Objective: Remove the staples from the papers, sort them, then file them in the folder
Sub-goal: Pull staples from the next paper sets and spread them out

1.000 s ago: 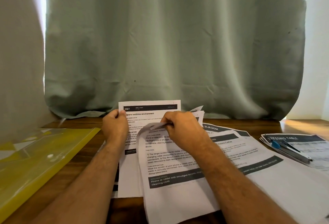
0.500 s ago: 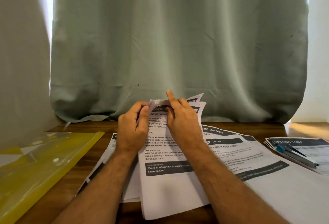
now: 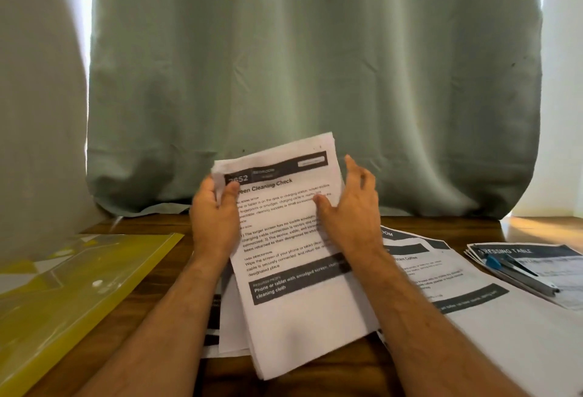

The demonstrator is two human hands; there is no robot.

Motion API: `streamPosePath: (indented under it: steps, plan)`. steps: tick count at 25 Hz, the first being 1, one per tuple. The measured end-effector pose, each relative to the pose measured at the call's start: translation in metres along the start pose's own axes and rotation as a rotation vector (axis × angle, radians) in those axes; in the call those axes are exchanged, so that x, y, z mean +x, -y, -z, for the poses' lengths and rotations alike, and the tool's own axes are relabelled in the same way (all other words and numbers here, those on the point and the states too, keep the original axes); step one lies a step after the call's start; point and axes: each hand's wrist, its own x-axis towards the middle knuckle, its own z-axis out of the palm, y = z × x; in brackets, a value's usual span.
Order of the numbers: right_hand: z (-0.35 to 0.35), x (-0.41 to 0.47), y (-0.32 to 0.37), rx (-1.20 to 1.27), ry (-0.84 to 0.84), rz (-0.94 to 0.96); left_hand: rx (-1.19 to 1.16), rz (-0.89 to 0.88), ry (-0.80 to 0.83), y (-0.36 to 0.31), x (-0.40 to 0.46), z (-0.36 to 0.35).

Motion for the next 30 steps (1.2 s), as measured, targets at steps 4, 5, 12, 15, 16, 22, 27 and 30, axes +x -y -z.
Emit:
streamPosePath:
  steps: [4, 5, 12, 15, 16, 22, 27, 30]
  plan:
    - [0.013, 0.001, -0.02, 0.348, 0.279, -0.265, -0.187, 0.325, -0.075, 0.007, 0.016, 0.009]
    - [0.015, 0.0, -0.023, 0.428, 0.36, -0.296, -0.182, 0.36, -0.08, 0.008, 0.018, 0.009]
    - [0.009, 0.006, -0.033, 0.647, 0.264, -0.429, -0.114, 0.748, 0.448, 0.007, 0.008, 0.017]
    - [0.016, 0.006, -0.034, 0.648, 0.432, -0.422, -0.035, 0.703, 0.446, 0.001, 0.003, 0.012]
    - [0.019, 0.004, -0.031, 0.67, 0.496, -0.414, -0.041, 0.654, 0.385, 0.001, 0.004, 0.011]
    - [0.022, -0.001, -0.006, 0.757, 0.331, -0.188, -0.169, 0.213, 0.177, -0.008, 0.007, 0.003]
    - [0.026, -0.003, -0.001, 0.833, 0.269, -0.16, -0.237, 0.181, 0.22, -0.015, 0.004, 0.005]
    - [0.026, -0.003, -0.002, 0.814, 0.262, -0.187, -0.228, 0.175, 0.26, -0.015, 0.003, 0.006]
